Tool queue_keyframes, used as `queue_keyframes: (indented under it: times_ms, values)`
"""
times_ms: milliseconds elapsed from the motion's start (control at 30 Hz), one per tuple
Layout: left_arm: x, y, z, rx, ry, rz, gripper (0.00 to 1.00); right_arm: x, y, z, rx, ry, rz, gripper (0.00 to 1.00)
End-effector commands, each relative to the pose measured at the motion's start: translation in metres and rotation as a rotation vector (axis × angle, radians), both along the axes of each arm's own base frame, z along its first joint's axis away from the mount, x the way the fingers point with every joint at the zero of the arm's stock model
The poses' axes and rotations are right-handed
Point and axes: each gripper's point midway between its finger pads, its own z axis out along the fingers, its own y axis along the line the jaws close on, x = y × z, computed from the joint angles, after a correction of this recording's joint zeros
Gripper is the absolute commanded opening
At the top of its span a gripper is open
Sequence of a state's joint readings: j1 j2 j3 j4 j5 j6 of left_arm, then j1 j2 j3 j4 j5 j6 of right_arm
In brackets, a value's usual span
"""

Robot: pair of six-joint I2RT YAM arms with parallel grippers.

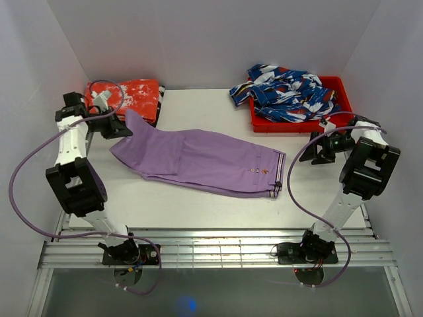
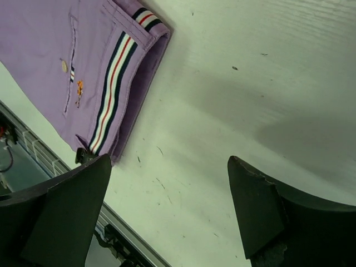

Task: Fold and stack the trousers
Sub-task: Fold the trousers

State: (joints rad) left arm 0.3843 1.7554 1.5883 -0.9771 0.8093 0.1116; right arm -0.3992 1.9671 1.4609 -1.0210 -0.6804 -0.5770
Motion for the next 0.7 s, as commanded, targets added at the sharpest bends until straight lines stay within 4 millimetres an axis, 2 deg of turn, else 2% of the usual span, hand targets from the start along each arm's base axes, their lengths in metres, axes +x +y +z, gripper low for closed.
queue_keyframes:
  times_ms: [0,67,100,167,200,267,400,467,500,533,567,600,667]
  values:
    - [-0.014,-0.061,0.015,-0.12,0.083,-0.044,0.0,0.002,0.018,0.006,0.107,-0.012,-0.034,0.9]
    - [-0.014,-0.081,0.014,-0.154,0.133,-0.045,0.0,-0.004,0.029,-0.002,0.153,-0.002,-0.029,0.9]
    - [-0.014,-0.1,0.011,-0.156,0.156,-0.073,0.0,-0.007,0.034,-0.004,0.174,0.004,-0.026,0.9]
    - [-0.009,-0.116,0.015,-0.184,0.175,-0.059,0.0,-0.016,0.048,-0.009,0.242,0.017,-0.027,0.9]
    - [-0.009,-0.132,0.016,-0.186,0.18,-0.077,0.0,-0.018,0.051,-0.01,0.267,0.031,-0.044,0.9]
    - [-0.002,-0.146,0.016,-0.176,0.157,-0.082,0.0,-0.022,0.058,-0.011,0.313,0.037,-0.058,0.9]
    - [-0.004,-0.192,0.014,-0.188,0.179,-0.135,0.0,-0.033,0.069,-0.026,0.339,0.073,-0.105,0.9]
    - [-0.002,-0.204,0.007,-0.182,0.191,-0.147,0.0,-0.03,0.072,-0.035,0.308,0.072,-0.124,0.9]
    - [-0.006,-0.215,0.006,-0.181,0.198,-0.168,0.0,-0.03,0.077,-0.038,0.308,0.074,-0.116,0.97]
    - [-0.006,-0.221,0.004,-0.185,0.209,-0.168,0.0,-0.028,0.079,-0.042,0.306,0.071,-0.115,0.95]
    - [-0.007,-0.227,0.0,-0.184,0.223,-0.176,0.0,-0.028,0.08,-0.046,0.294,0.079,-0.114,0.85]
    - [-0.011,-0.239,-0.001,-0.183,0.23,-0.197,0.0,-0.029,0.086,-0.05,0.299,0.088,-0.101,0.63]
    - [-0.012,-0.251,-0.006,-0.182,0.25,-0.197,0.0,-0.028,0.09,-0.054,0.301,0.097,-0.097,0.31]
